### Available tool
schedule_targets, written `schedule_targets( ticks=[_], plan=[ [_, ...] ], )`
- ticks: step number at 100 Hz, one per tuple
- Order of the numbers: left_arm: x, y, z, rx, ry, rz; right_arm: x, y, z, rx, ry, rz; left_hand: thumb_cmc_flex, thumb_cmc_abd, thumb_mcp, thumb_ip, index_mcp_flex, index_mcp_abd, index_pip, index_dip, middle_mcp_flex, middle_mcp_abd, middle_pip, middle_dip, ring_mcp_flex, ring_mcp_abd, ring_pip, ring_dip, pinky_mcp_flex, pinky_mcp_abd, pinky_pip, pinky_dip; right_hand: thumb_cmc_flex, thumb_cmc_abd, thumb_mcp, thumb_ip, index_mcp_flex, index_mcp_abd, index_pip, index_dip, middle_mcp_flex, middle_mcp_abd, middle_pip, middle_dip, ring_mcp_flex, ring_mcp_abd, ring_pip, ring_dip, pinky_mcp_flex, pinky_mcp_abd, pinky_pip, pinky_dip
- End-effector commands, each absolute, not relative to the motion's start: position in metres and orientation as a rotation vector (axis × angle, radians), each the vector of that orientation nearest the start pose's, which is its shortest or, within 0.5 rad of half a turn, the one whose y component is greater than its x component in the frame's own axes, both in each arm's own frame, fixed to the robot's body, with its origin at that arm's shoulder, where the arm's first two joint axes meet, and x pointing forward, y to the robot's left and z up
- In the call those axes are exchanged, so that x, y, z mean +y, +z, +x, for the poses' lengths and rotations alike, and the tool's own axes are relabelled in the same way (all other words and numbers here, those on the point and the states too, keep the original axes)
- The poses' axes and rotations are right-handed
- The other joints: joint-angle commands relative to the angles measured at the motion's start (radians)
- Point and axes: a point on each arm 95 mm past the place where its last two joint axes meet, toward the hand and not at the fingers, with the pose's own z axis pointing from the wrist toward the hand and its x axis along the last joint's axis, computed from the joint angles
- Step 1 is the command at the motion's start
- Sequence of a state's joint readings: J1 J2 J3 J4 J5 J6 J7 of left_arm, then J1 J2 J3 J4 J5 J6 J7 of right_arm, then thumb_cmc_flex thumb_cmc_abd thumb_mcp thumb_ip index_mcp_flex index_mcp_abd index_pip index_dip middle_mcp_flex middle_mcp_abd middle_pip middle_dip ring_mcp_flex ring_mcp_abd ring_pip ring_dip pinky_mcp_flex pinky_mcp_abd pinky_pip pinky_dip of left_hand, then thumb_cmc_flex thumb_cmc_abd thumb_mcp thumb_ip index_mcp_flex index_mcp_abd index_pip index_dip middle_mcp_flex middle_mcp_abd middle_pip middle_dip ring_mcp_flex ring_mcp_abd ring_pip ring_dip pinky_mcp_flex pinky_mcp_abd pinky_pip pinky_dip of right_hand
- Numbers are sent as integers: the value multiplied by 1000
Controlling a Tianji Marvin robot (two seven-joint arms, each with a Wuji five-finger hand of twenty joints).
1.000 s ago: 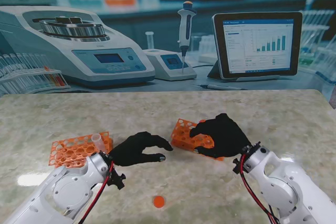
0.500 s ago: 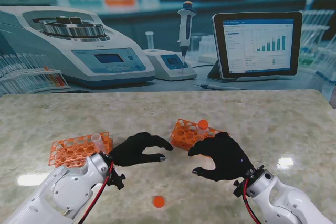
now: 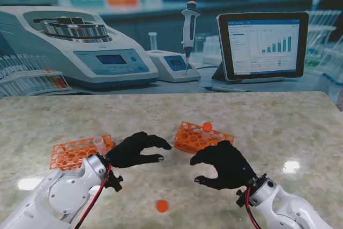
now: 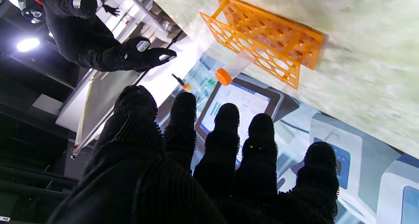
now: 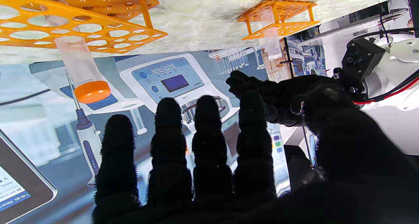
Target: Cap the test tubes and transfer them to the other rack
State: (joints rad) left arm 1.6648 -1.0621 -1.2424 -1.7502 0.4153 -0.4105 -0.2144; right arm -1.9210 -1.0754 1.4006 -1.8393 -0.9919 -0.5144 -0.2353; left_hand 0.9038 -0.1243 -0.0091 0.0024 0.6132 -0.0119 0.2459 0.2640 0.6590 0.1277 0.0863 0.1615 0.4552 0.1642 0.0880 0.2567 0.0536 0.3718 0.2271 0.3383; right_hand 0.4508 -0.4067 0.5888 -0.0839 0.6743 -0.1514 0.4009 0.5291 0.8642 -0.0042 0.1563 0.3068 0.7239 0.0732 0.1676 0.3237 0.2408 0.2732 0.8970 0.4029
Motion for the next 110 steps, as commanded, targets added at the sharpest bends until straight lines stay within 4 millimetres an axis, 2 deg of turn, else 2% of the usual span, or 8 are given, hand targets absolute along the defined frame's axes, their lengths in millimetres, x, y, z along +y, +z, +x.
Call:
schedule_targets(
  ticks=[1, 52, 68, 110],
  plan=[
    [-38, -288, 352, 1640, -2197, -1400, 7, -305, 294, 1529, 2008, 937, -22, 37, -2, -8, -23, 1, -24, -14, -23, -33, -12, -15, -36, -28, -16, -10, -19, -28, -59, -22, 12, 32, -18, 33, -33, 14, -17, -9, 5, -29, -11, -7, -3, -22, -15, -15, -8, 29, -17, -17],
    [3, -262, 360, 1649, -2041, -1365, 1, -303, 293, 1518, 2000, 930, -27, 40, -2, -8, -43, -2, -25, -16, -60, -40, -17, -15, -74, -35, -25, -16, -35, -37, -94, -25, 15, 35, -27, 34, -27, 10, -13, -8, 10, -30, -5, -6, -6, -16, -13, -18, -16, 33, -17, -23],
    [17, -253, 363, 1660, -1991, -1340, -2, -302, 293, 1508, 1992, 926, -33, 46, -3, -8, -104, 10, -61, -36, -102, -43, -28, -22, -91, -37, -30, -18, -38, -40, -101, -24, 17, 36, -28, 35, -24, 10, -11, -7, 13, -31, -4, -5, -5, -15, -11, -17, -17, 33, -16, -23],
    [75, -242, 353, 1621, -1818, -1323, -4, -302, 293, 1511, 1982, 925, -39, 49, -4, -8, -124, 17, -80, -70, -130, -42, -29, -27, -112, -40, -34, -22, -48, -46, -114, -19, 17, 35, -30, 35, -22, 10, -11, -6, 13, -32, -3, -2, -7, -16, -11, -17, -19, 33, -16, -24]
  ],
)
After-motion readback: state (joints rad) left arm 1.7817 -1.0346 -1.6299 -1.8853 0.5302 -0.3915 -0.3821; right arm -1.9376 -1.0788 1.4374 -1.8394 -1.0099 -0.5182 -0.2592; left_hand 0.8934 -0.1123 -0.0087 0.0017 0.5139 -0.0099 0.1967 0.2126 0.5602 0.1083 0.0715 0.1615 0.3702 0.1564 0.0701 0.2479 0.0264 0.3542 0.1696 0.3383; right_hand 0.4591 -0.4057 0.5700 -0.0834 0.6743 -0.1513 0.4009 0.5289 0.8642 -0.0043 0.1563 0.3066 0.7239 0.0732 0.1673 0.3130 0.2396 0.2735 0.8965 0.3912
